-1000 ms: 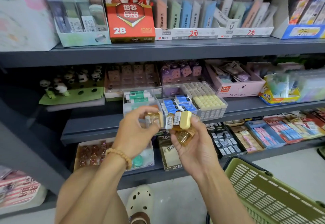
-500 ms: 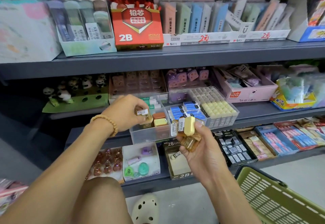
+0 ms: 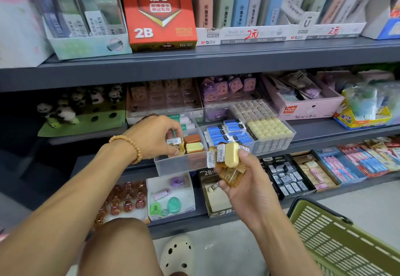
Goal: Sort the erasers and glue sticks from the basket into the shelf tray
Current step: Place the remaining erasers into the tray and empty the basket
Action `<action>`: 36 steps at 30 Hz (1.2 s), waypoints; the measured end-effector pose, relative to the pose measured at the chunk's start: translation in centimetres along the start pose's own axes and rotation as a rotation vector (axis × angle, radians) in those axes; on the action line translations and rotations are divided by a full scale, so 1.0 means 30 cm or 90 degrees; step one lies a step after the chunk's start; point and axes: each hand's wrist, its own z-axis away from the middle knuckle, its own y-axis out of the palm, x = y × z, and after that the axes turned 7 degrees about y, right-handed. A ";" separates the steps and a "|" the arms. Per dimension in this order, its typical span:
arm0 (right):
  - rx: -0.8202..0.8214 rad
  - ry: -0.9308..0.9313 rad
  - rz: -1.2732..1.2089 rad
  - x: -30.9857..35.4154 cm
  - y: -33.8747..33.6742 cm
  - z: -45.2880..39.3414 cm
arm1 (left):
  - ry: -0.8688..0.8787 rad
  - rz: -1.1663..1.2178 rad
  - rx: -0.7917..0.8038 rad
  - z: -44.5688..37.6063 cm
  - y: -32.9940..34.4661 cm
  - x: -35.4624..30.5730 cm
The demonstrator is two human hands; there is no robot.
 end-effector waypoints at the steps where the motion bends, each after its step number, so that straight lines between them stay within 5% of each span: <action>1: 0.001 -0.003 -0.001 -0.002 -0.003 -0.002 | 0.001 0.029 -0.013 -0.001 0.003 0.007; 6: -0.017 -0.001 -0.021 0.003 -0.011 -0.005 | -0.027 0.318 -0.144 0.016 0.000 0.027; 14: -0.003 0.007 -0.008 0.007 0.001 0.000 | -0.048 0.196 -0.118 0.014 -0.012 0.014; 23: -0.020 0.017 -0.031 0.002 0.002 -0.006 | -0.008 -0.075 0.064 -0.025 -0.003 0.005; 36: -0.013 0.032 -0.036 -0.017 0.007 -0.011 | 0.091 -0.159 0.021 -0.043 0.048 0.024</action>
